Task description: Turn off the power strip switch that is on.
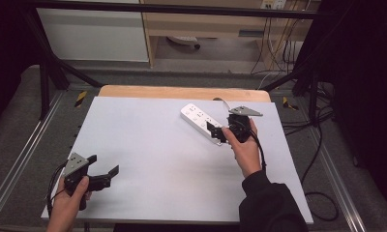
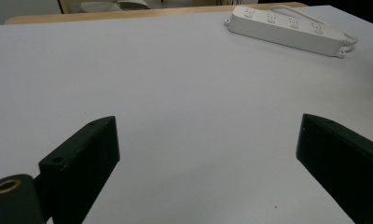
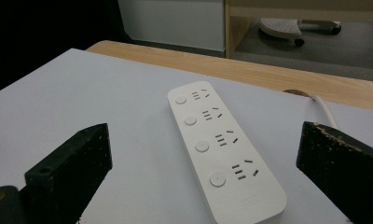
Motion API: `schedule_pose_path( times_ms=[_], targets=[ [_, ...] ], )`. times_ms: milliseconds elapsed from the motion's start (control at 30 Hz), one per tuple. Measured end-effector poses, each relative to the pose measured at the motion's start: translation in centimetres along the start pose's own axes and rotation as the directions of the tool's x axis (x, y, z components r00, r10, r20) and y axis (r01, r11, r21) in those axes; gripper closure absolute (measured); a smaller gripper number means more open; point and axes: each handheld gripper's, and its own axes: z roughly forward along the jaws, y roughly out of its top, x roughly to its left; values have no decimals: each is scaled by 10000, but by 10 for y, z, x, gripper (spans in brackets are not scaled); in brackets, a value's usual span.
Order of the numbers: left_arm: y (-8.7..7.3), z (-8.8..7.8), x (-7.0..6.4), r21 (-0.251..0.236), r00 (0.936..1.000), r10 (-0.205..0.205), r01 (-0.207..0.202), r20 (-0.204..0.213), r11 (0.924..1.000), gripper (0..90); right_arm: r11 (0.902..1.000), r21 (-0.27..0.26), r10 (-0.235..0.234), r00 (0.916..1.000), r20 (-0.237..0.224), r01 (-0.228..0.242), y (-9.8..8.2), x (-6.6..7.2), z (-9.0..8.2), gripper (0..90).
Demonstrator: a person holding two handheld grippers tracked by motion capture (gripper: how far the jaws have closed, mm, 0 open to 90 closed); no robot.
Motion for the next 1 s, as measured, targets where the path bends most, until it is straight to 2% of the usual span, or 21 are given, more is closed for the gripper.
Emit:
schedule_pose_path(
  times_ms=[200, 300, 467, 767, 1000],
  targets=[
    [0, 0, 0, 51, 10000, 81, -81, 17, 10000, 58, 9998, -205, -25, 10000, -91, 23, -1, -5, -19, 44],
    [0, 1, 0, 85, 9999, 108, -108, 28, 9999, 57, 9997, -173, -174, 9998, 90, 176, -4, -8, -28, 44],
    [0, -1, -1, 40, 9999, 122, -122, -23, 9999, 57, 9992, -383, -54, 9998, 171, 60, -12, -15, -47, 39],
    [0, -1, 1, 44, 9999, 124, -124, -32, 9999, 57, 9973, -731, -75, 9987, 503, 112, -32, -25, -75, 37],
    [0, -1, 0, -15, 9999, 91, -91, -66, 10000, 56, 9967, -804, 7, 9980, 630, 44, -50, -34, -89, 45]
  ],
)
